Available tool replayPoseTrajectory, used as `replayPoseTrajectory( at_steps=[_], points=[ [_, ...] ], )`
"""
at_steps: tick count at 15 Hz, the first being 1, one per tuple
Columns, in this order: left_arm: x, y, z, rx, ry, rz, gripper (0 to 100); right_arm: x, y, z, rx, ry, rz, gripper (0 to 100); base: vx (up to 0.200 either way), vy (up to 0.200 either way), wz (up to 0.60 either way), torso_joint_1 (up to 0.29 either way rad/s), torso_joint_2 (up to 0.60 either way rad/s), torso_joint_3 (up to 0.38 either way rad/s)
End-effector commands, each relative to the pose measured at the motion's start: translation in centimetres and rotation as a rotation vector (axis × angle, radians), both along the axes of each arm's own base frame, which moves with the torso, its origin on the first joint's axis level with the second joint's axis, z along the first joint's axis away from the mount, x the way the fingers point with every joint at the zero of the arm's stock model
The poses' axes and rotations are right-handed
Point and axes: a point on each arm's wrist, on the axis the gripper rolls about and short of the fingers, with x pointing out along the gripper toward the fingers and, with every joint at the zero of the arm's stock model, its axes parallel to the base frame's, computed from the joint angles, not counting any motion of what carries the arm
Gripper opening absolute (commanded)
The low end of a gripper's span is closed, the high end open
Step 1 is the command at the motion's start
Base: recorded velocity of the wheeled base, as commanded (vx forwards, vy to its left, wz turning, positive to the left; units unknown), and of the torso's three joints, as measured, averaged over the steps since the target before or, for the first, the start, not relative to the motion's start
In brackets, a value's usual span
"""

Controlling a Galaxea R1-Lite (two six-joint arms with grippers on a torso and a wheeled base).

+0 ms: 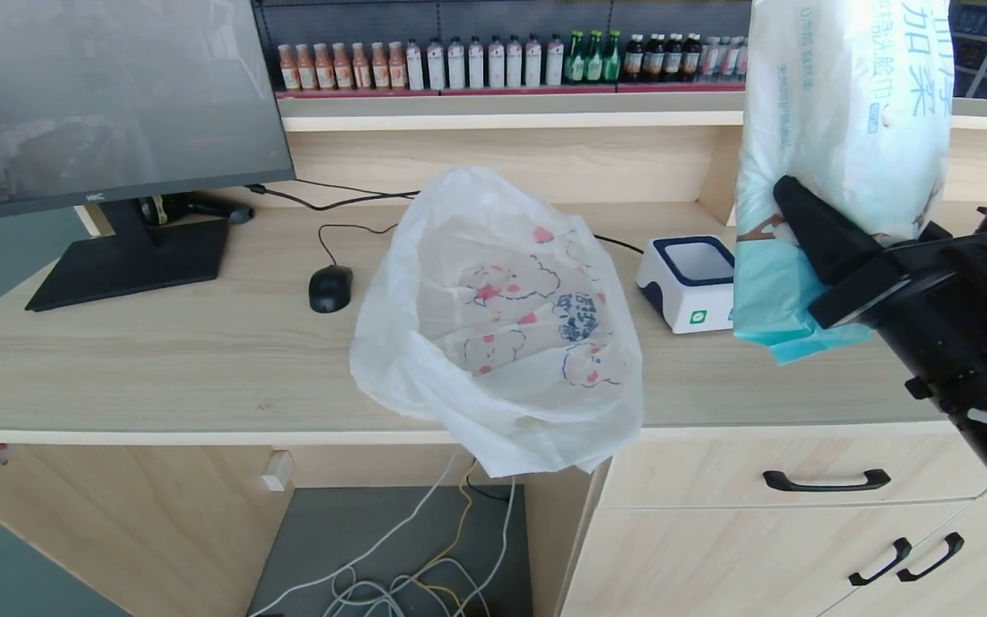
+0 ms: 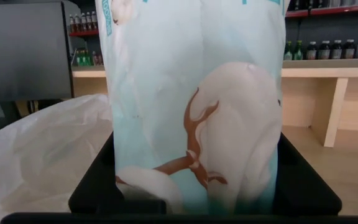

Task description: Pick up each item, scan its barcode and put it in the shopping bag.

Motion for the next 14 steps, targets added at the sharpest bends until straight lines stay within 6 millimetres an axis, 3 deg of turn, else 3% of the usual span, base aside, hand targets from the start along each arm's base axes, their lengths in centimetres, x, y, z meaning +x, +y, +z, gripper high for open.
replayPoseTrajectory(
  at_steps=[1, 6, 14],
  points=[
    [0.0, 0.0, 0.0, -0.001, 0.000, 0.000, 100, 0.8, 0.8, -0.2, -0.005, 0.008, 0.012, 0, 0.000, 0.200, 0.00, 0.007, 0.00, 0.002],
    [0.0, 0.0, 0.0, 0.000, 0.000, 0.000, 100, 2.6, 2.3, -0.5, -0.011, 0.019, 0.026, 0, 0.000, 0.200, 0.00, -0.001, 0.00, 0.001],
    [0.0, 0.0, 0.0, 0.003, 0.000, -0.002, 100, 5.8, 4.2, -1.6, -0.025, 0.044, 0.026, 0, 0.000, 0.000, 0.00, 0.000, 0.00, 0.000]
  ],
)
